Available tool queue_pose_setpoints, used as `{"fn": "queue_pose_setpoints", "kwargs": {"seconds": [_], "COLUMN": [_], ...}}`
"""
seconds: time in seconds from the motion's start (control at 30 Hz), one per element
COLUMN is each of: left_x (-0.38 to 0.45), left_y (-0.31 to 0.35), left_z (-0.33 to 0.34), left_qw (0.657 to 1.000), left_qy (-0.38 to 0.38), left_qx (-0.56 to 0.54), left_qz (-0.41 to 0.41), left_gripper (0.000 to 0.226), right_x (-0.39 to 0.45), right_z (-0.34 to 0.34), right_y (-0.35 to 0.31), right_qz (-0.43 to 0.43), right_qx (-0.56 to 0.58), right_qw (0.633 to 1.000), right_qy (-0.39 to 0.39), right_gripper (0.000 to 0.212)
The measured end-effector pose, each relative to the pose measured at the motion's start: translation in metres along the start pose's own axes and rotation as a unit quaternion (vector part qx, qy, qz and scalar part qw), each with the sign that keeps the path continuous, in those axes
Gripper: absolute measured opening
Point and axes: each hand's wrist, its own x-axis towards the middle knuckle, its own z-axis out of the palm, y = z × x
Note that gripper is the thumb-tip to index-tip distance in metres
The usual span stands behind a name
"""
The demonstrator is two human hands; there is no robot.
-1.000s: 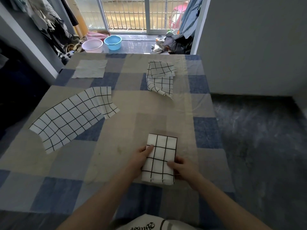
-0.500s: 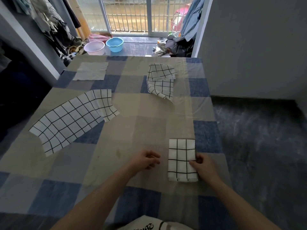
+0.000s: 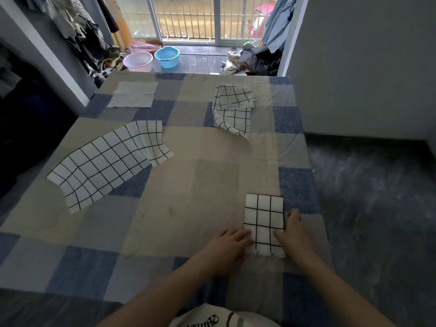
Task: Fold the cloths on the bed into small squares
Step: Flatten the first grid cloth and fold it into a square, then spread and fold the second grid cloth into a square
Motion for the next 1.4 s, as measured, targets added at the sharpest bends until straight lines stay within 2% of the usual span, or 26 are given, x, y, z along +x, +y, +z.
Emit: {"fn": "queue_pose_setpoints", "kwargs": {"seconds": [0.03,0.1,0.17,0.2,0.3,0.47,0.7,0.8,0.87,0.97,1.03,1.27,1.4], "left_x": [0.000,0.002,0.005,0.007,0.008,0.001,-0.043,-0.065,-0.079,-0.097,-0.108,-0.157,-0.198], "left_y": [0.000,0.001,0.002,0.002,0.001,-0.013,-0.064,-0.089,-0.104,-0.120,-0.129,-0.188,-0.243], "left_z": [0.003,0.002,-0.002,-0.004,-0.006,-0.009,-0.020,-0.026,-0.029,-0.030,-0.027,-0.029,-0.038], "left_qw": [1.000,1.000,1.000,1.000,0.999,0.999,0.989,0.983,0.980,0.980,0.981,0.976,0.967], "left_qy": [-0.002,-0.001,-0.010,-0.016,-0.033,-0.036,0.084,0.093,0.072,0.017,0.011,0.074,0.103], "left_qx": [0.004,0.006,0.009,0.010,0.011,0.001,-0.062,-0.050,-0.040,-0.024,-0.018,-0.063,-0.054], "left_qz": [-0.002,-0.006,-0.011,-0.014,-0.015,-0.002,-0.108,-0.151,-0.181,-0.197,-0.192,-0.195,-0.226], "left_gripper": [0.057,0.058,0.059,0.059,0.061,0.065,0.054,0.053,0.049,0.048,0.049,0.050,0.052], "right_x": [0.001,0.000,-0.005,-0.008,-0.007,-0.005,-0.011,-0.009,-0.006,-0.005,-0.010,-0.034,-0.051], "right_z": [0.003,0.006,0.008,0.009,0.011,0.011,0.021,0.022,0.023,0.031,0.046,0.119,0.164], "right_y": [-0.001,-0.004,-0.008,-0.010,-0.014,-0.022,-0.018,-0.023,-0.034,-0.060,-0.084,-0.190,-0.245], "right_qz": [-0.038,-0.147,-0.229,-0.242,-0.203,-0.186,-0.184,-0.169,-0.147,-0.127,-0.133,-0.224,-0.222], "right_qx": [-0.076,-0.207,-0.247,-0.248,-0.222,-0.234,-0.258,-0.272,-0.311,-0.387,-0.409,-0.436,-0.397], "right_qw": [0.996,0.965,0.941,0.938,0.950,0.951,0.946,0.945,0.936,0.910,0.900,0.866,0.879], "right_qy": [0.033,0.060,0.017,-0.018,-0.085,-0.083,-0.062,-0.061,-0.076,-0.078,-0.071,-0.098,-0.141], "right_gripper": [0.047,0.049,0.047,0.044,0.042,0.043,0.046,0.047,0.045,0.038,0.037,0.037,0.037]}}
